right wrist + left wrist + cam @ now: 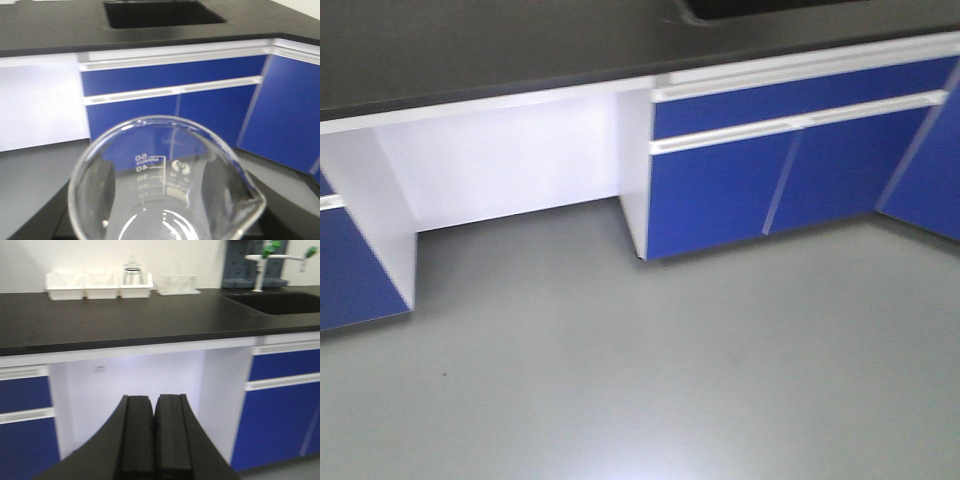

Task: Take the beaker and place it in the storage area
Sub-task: 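Hold the beaker in the right gripper while the base backs away and turns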

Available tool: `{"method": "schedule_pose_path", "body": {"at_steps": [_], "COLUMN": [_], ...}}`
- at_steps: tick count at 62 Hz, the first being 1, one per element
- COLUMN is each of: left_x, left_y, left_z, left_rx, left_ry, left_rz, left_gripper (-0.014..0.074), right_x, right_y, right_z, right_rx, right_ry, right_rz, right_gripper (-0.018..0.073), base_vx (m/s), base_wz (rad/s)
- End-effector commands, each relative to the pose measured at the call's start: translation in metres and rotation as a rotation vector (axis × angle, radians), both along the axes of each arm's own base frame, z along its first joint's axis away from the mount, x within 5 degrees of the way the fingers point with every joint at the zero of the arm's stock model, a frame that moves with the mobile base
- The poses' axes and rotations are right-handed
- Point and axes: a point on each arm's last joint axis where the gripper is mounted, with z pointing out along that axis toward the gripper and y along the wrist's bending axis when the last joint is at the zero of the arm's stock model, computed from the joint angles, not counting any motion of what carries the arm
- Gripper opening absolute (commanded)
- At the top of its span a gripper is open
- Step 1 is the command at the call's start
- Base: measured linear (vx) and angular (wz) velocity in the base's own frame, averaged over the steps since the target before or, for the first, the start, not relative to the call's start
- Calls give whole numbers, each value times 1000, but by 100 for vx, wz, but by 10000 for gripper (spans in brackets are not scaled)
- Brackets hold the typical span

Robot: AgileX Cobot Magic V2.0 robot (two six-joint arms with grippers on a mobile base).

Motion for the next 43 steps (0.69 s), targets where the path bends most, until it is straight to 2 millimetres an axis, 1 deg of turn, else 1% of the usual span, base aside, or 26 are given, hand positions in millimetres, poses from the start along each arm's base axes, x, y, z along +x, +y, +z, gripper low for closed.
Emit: {"method": "schedule_pose_path", "body": {"at_steps": [1, 19, 43], "left_x": [0, 0, 0], "left_y": [-2, -2, -2], "left_z": [1, 1, 1], "left_rx": [-12, -12, -12], "left_ry": [-81, -81, -81], "left_rz": [-20, -20, -20], "left_gripper": [-8, -8, -8], "right_x": [1, 1, 1], "right_y": [0, 0, 0], "right_z": [17, 17, 17], "right_rx": [-16, -16, -16], "right_ry": [-103, -103, -98], "right_rz": [-1, -1, -1], "right_gripper": [-3, -3, -3], "base_vx": [-34, -29, -25], "base_wz": [-63, -62, -45]}}
